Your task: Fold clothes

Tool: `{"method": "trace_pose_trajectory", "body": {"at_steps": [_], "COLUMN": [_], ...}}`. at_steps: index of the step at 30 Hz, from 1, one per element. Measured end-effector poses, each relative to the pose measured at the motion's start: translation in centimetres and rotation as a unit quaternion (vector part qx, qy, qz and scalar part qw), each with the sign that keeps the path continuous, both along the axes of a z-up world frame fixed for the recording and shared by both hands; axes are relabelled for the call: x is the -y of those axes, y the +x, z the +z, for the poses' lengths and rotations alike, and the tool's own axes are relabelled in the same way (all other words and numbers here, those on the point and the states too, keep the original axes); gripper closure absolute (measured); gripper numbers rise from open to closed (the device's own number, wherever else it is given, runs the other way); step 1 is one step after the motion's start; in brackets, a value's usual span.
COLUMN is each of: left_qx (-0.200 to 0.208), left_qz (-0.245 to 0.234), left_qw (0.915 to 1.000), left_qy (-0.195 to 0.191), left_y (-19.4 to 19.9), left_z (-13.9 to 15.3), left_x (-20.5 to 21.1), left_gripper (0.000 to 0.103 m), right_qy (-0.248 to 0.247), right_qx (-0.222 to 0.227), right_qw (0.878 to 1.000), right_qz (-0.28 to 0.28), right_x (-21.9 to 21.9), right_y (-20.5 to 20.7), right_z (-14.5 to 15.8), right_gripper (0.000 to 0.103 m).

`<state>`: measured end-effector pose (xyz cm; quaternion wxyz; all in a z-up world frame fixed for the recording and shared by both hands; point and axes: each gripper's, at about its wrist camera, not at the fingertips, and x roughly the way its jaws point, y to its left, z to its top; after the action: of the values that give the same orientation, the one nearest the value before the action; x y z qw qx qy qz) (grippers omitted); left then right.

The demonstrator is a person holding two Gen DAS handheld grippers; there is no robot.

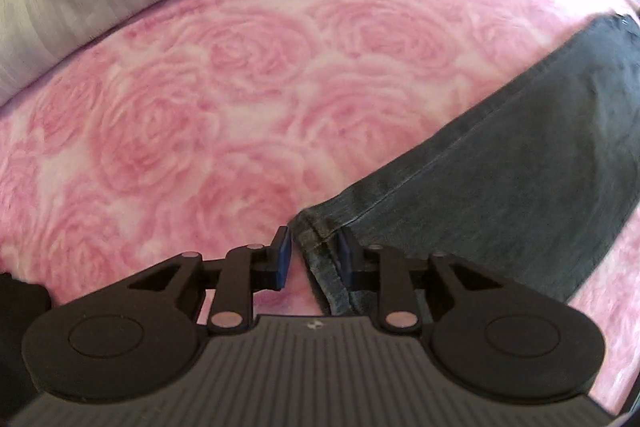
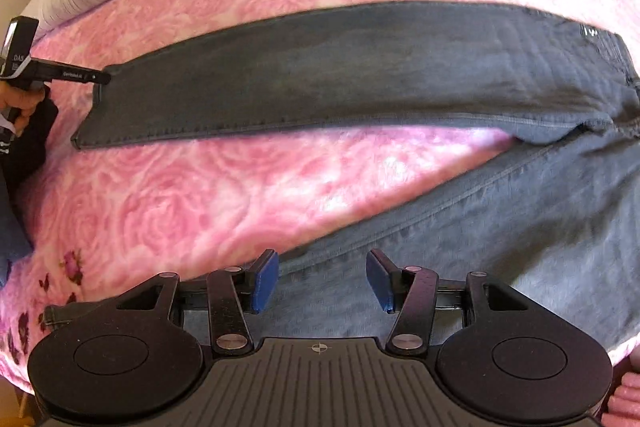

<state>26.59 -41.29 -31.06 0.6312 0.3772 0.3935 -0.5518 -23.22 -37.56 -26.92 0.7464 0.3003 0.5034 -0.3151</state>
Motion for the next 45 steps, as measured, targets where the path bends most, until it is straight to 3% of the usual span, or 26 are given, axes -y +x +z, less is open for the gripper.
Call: {"method": "trace_pose_trajectory", "body": {"at_steps": [3, 7, 14, 19, 27, 30, 34, 36, 40, 42, 45], "left_qx": [0.016, 0.019, -0.03, -0.024, 0.012, 0.019, 0.033, 0.042, 0.072, 0.079, 0.083], "left_qz": [0.014, 0.019, -0.051, -0.076, -0.015, -0.04, -0.117, -0.166, -0.262, -0.285, -0.289], "left_qw": [0.9997, 0.9995, 0.9979, 0.9946, 0.9964, 0.9961, 0.9905, 0.9837, 0.9622, 0.9553, 0.9538], "left_qy": [-0.011, -0.015, 0.026, 0.066, 0.083, 0.076, 0.064, 0.055, 0.023, 0.011, 0.001], "left_y": [-0.8, -3.1, -13.9, -22.2, -29.6, -31.2, -32.4, -32.7, -32.2, -31.0, -28.7], "left_z": [1.4, 3.5, 5.5, 5.8, 8.1, 9.1, 10.2, 10.8, 12.1, 12.9, 13.7], "left_x": [-1.9, -5.8, -16.3, -22.1, -25.7, -25.6, -25.5, -25.8, -27.6, -29.1, -31.4], "left_gripper": [0.073, 0.071, 0.066, 0.065, 0.059, 0.058, 0.058, 0.058, 0.057, 0.057, 0.055], "right_qy": [0.007, 0.024, 0.028, 0.015, -0.03, -0.049, -0.051, -0.052, -0.061, -0.069, -0.084], "right_qx": [-0.007, -0.015, -0.004, -0.006, -0.032, -0.042, -0.044, -0.049, -0.048, -0.05, -0.053], "right_qw": [1.0, 0.996, 0.979, 0.982, 0.996, 0.996, 0.993, 0.99, 0.985, 0.982, 0.979], "right_qz": [-0.018, -0.085, -0.201, -0.188, -0.08, -0.066, -0.099, -0.12, -0.156, -0.167, -0.18], "right_x": [-0.4, -0.5, -0.3, -0.1, 0.0, -1.0, -4.0, -6.3, -11.6, -14.5, -19.1], "right_y": [-1.7, -6.0, -15.3, -20.3, -25.0, -26.1, -26.6, -26.2, -24.8, -23.8, -22.0], "right_z": [-0.3, -1.0, 0.6, 2.3, 4.6, 5.6, 7.0, 7.7, 9.6, 10.4, 11.5], "right_gripper": [0.049, 0.048, 0.047, 0.046, 0.045, 0.045, 0.045, 0.045, 0.045, 0.045, 0.045]}}
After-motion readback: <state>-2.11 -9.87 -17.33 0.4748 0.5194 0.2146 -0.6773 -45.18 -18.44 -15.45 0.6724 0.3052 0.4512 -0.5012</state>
